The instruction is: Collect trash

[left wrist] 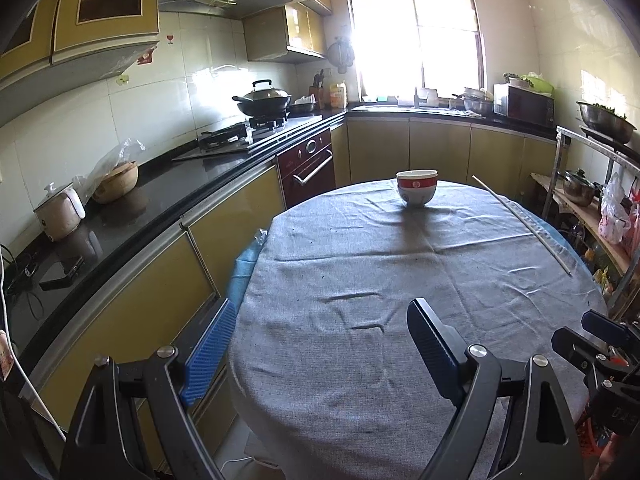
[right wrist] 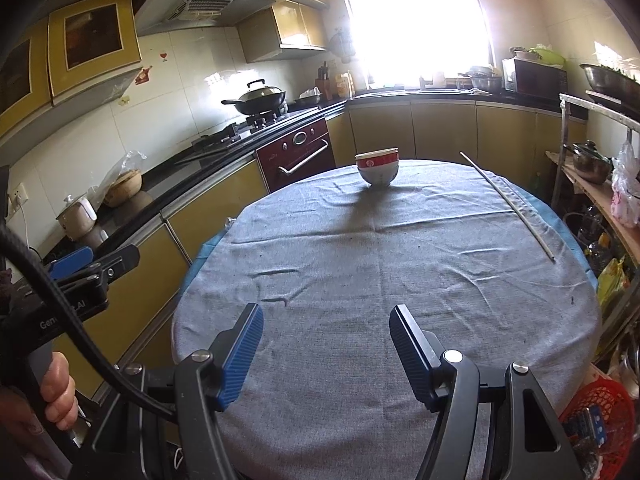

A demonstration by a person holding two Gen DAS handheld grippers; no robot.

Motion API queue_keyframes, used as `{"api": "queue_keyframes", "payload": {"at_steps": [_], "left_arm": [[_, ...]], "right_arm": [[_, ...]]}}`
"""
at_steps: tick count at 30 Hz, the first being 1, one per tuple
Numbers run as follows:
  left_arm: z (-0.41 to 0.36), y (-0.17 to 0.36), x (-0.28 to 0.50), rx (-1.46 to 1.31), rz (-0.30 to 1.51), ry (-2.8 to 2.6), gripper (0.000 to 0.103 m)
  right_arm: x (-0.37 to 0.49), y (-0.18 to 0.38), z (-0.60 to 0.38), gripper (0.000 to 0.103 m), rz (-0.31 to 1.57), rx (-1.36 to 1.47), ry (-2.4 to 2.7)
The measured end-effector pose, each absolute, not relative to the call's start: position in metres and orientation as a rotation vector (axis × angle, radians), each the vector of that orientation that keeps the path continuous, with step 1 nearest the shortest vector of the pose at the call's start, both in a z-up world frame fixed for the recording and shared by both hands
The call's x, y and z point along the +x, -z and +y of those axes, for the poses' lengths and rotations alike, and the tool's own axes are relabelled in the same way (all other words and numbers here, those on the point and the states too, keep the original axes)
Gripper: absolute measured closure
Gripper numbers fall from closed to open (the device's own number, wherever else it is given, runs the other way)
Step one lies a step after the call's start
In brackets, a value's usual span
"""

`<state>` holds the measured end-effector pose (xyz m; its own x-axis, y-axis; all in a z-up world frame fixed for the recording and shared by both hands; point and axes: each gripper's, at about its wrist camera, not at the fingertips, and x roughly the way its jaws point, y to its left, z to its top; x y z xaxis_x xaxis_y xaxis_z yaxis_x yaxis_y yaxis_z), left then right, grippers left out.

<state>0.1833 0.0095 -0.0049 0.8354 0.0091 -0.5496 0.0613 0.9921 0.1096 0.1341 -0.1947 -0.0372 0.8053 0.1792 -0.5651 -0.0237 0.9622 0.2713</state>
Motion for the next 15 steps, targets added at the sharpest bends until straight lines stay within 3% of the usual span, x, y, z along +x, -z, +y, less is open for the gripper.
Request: {"api": "queue_keyframes", "payload": {"at_steps": [15], "left_arm": [[-0.022,0.048,0.229,0.139,0.689,0.104,0.015]], "right_arm": [[0.175,0.088,-0.228,0.034,0.675,0.260,-0.029]]}}
